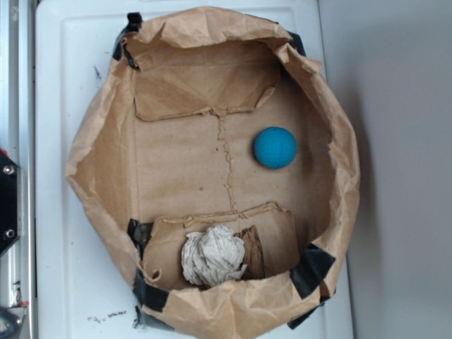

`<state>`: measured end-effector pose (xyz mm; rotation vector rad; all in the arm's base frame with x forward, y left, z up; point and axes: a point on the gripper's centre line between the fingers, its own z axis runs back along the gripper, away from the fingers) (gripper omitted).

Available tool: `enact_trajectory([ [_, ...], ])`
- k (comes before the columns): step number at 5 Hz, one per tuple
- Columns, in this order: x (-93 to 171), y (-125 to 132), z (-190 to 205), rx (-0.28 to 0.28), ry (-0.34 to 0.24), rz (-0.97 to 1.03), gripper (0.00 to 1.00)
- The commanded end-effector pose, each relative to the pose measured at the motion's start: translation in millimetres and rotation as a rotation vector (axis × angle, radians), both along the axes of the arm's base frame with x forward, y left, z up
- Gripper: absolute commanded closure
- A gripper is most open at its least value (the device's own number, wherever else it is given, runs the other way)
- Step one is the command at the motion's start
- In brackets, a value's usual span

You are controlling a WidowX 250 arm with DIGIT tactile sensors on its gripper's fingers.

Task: Grab the wood chip.

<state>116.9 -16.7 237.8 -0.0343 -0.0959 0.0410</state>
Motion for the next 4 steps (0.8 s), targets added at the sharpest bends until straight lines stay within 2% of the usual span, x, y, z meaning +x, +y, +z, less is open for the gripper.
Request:
enact_trajectory([
  [1, 0.0, 0.0, 0.0, 0.0, 0.0, 0.0, 0.0],
  [2, 29.9, 4.6, -4.0, 0.004, 0.016, 0.022, 0.0],
  [3, 63.7, 4.1, -2.3, 0.028, -0.003, 0.0, 0.0],
  [4, 100.5, 5.6, -3.2, 0.012, -0.002, -0.064, 0.0],
])
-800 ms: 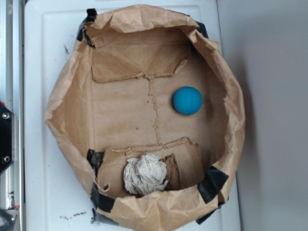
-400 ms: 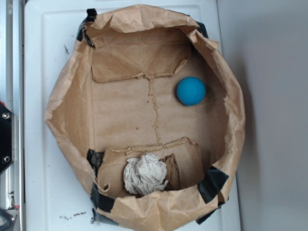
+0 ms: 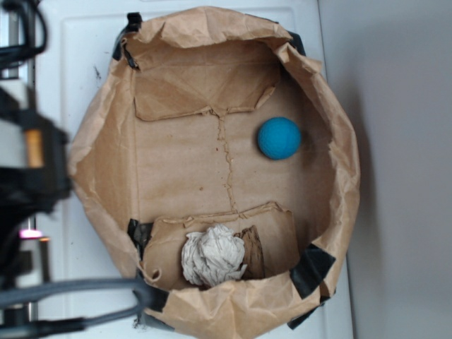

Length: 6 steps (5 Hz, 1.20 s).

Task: Grab the wood chip.

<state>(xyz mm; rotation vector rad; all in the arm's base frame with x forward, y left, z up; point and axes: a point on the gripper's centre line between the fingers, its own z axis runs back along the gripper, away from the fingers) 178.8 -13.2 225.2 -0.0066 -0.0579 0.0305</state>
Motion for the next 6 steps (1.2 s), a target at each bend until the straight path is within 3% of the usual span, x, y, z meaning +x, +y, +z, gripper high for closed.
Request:
enact_trajectory([
  [1, 73.9, -0.9, -2.2, -0.042, -0.023, -0.263, 0.0],
  [4, 73.9, -0.9, -2.2, -0.042, -0.023, -0.263, 0.0],
  [5, 76.4, 17.7, -35.9, 0.009, -0.046, -0.347, 0.0],
  [6, 72.0, 25.6, -50.9, 0.019, -0.05, -0.375, 0.0],
])
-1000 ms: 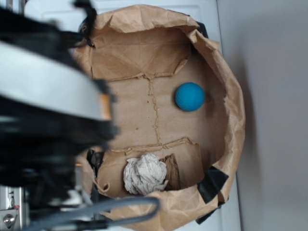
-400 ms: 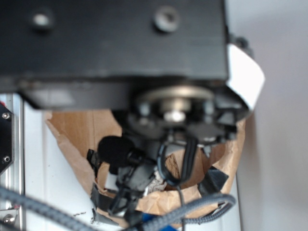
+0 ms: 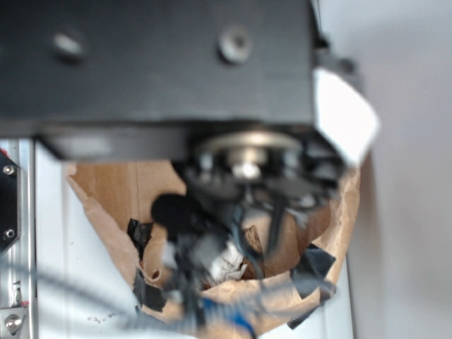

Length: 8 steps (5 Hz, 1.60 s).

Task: Grab the wood chip.

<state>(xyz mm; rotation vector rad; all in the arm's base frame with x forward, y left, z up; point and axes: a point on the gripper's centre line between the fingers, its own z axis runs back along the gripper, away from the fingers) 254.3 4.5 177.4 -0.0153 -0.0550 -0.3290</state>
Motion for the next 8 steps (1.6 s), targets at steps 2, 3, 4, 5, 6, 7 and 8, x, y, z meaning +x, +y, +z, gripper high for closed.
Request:
enact_trajectory([
  [2, 18.0, 15.8, -52.1, -0.012, 0.029, -0.016, 0.0],
  [3, 25.6, 3.1, -78.4, 0.015, -0.003, -0.012, 0.0],
  [4, 34.6, -11.9, -90.2, -0.012, -0.018, -0.031, 0.0],
  [5, 42.4, -30.6, -87.9, -0.069, -0.048, 0.017, 0.0],
  [6, 43.5, -42.7, -90.7, -0.098, -0.06, 0.079, 0.0],
  [7, 48.3, -33.2, -93.9, -0.112, -0.081, 0.104, 0.0],
  [8, 45.9, -29.1, -104.0, -0.085, -0.065, 0.093, 0.0],
])
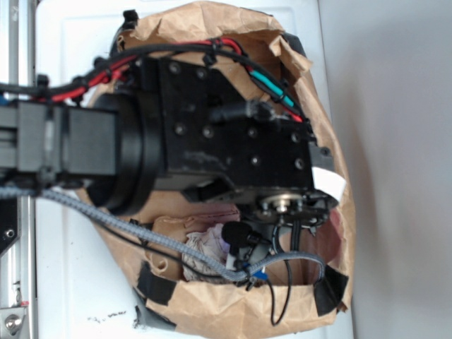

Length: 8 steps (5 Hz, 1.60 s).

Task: Grab the wood chip.

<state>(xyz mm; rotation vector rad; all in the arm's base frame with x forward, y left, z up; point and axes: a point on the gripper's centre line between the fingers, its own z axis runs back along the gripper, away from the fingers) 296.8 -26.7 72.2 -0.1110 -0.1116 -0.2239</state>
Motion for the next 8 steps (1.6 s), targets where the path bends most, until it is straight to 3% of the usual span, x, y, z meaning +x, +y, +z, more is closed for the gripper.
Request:
enact_trajectory([
  [1, -1.6, 8.4, -9.7, 0.048, -0.019, -0.028, 0.0],
  [3, -15.4, 22.0, -17.0, 0.053, 0.031, -0.144, 0.0],
  [4, -20.6, 23.2, -10.7, 0.052, 0.015, -0.19, 0.0],
  [5, -34.3, 16.5, -9.4, 0.019, 0.034, -0.349, 0.0],
  [8, -34.3, 16.5, -9.4, 0.019, 0.034, -0.349, 0.0],
])
